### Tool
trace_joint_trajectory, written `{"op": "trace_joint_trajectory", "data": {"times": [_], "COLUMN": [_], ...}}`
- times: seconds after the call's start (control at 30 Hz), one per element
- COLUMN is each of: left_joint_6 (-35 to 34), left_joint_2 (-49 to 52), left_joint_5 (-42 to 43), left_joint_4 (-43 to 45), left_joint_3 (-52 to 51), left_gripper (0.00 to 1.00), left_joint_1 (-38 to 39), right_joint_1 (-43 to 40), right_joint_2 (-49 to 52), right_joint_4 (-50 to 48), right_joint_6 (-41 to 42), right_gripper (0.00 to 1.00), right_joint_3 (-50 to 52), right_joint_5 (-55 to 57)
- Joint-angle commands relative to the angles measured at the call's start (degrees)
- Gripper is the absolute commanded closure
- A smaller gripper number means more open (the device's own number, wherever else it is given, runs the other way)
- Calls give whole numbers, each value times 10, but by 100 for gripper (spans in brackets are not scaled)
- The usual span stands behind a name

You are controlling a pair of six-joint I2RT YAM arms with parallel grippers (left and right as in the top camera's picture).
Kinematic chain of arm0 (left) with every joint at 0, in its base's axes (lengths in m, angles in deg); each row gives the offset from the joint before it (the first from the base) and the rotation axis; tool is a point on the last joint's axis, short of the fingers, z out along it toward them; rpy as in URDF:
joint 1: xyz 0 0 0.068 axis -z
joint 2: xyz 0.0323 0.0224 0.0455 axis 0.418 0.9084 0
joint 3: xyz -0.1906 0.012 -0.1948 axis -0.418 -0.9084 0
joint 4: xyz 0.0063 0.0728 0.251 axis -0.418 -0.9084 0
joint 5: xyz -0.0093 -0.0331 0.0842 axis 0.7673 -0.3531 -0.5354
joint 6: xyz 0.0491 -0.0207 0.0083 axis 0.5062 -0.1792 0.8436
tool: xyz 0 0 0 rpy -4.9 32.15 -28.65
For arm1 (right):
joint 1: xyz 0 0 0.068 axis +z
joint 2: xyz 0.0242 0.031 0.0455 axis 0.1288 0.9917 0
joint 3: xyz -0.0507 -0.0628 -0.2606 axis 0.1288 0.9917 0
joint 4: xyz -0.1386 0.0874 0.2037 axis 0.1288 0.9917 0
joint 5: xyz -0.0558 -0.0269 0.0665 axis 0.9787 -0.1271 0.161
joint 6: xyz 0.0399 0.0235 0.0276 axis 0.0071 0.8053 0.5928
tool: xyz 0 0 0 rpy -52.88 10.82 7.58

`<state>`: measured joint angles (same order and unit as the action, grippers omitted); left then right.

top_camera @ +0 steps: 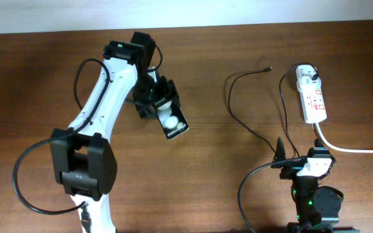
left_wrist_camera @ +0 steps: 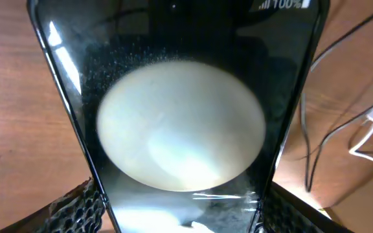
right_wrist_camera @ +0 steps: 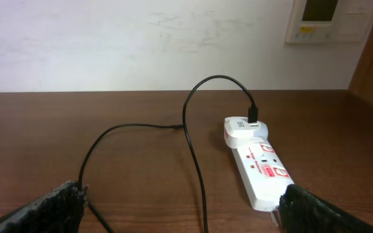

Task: Plug charger to phone and switch on socket
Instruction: 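Rotate the held phone upright, bottom edge facing right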

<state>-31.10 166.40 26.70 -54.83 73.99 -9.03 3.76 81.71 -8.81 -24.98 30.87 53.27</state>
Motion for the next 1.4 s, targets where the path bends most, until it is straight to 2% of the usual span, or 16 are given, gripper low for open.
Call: {"op": "trace_joint_trajectory", "data": {"times": [0.0, 0.6, 1.37], "left_joint_6": [-7, -7, 33], "left_joint_2": [-15, -15, -16], "left_joint_5": [5, 70, 139], "left_joint_4": [-4, -70, -82], "left_joint_3": [-15, -18, -18], "left_gripper": [23, 25, 26], "left_joint_1": [-1, 15, 15], "right_joint_1": [3, 3, 3], "right_joint_2": [-5, -5, -5], "right_joint_4": [2, 2, 2], "right_joint_6": [2, 2, 2], "right_gripper": [1, 1, 1], "right_joint_3": [4, 4, 4], "right_joint_5": [5, 5, 5]}}
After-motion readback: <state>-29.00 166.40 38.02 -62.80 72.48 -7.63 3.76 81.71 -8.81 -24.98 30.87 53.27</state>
